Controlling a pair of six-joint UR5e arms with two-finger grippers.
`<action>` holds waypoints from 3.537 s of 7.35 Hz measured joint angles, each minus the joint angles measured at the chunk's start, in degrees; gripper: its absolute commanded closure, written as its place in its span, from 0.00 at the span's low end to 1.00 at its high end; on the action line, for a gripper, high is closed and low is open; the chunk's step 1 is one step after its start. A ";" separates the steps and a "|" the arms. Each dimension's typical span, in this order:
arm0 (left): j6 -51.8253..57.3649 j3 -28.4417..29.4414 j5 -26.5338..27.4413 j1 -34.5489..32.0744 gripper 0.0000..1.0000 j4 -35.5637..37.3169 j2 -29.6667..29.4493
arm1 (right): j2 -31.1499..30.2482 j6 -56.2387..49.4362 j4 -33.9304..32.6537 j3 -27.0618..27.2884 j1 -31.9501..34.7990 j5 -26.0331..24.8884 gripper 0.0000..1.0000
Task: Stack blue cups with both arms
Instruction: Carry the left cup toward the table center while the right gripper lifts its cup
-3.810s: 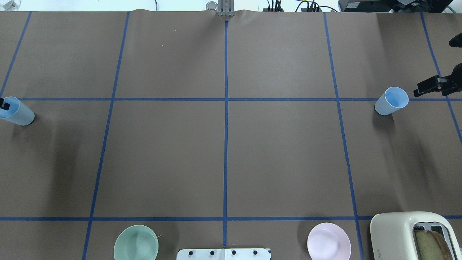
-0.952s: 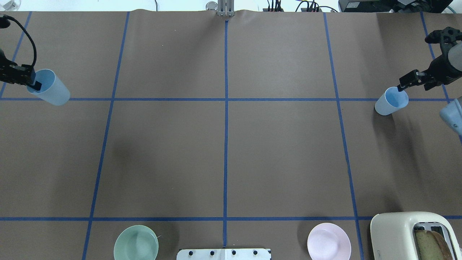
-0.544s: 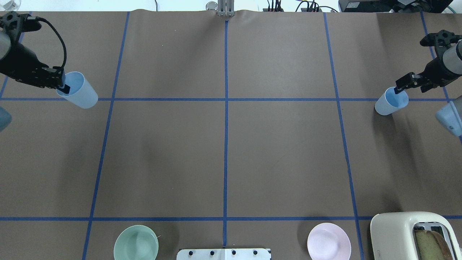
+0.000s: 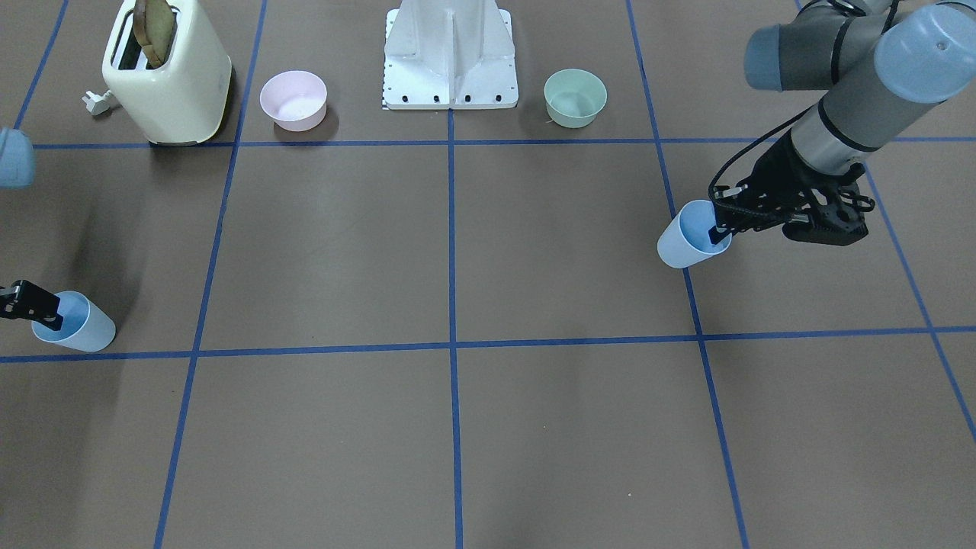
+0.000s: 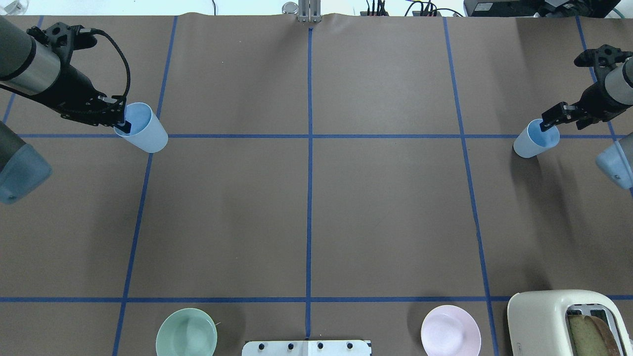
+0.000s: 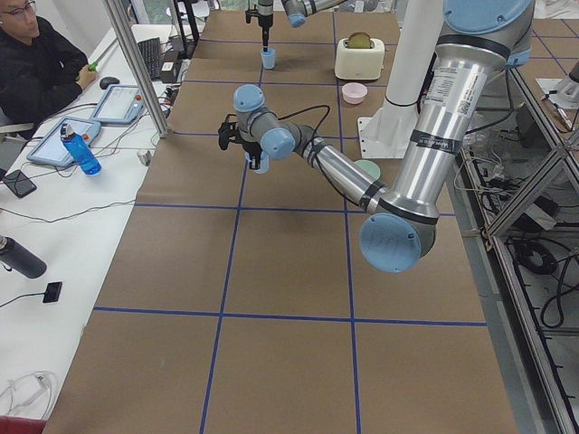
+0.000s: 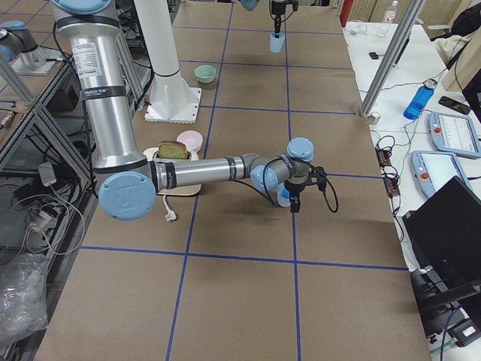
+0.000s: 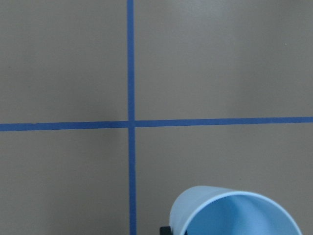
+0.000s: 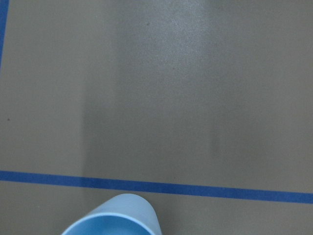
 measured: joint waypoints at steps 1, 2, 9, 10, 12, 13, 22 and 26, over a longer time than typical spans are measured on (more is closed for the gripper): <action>-1.66 0.00 0.42 0.92 1.00 0.00 -0.99 | -0.21 0.00 0.00 0.05 -0.03 0.01 0.00; -3.12 0.00 1.07 1.90 1.00 0.00 -1.85 | -0.28 0.00 0.00 0.02 -0.19 -0.01 0.06; -9.63 0.48 4.68 7.43 1.00 0.26 -5.76 | 0.29 0.77 0.00 -0.34 -1.50 -0.31 1.00; -11.62 0.67 5.82 9.16 1.00 0.34 -6.97 | 0.73 0.63 -0.01 -0.36 -1.49 -0.26 1.00; -16.18 2.19 9.07 13.33 1.00 0.45 -10.40 | 2.13 0.44 -0.34 -0.39 -0.85 0.03 1.00; -18.45 3.84 10.97 15.48 1.00 0.50 -12.82 | 3.03 0.37 -0.95 -0.42 0.07 0.28 1.00; -26.55 16.40 21.15 25.80 1.00 -0.30 -24.68 | 20.00 0.82 -19.67 -0.40 5.84 4.22 1.00; -26.59 17.33 24.01 28.68 0.85 -1.52 -24.72 | 23.05 1.05 -22.95 -0.53 6.52 4.73 1.00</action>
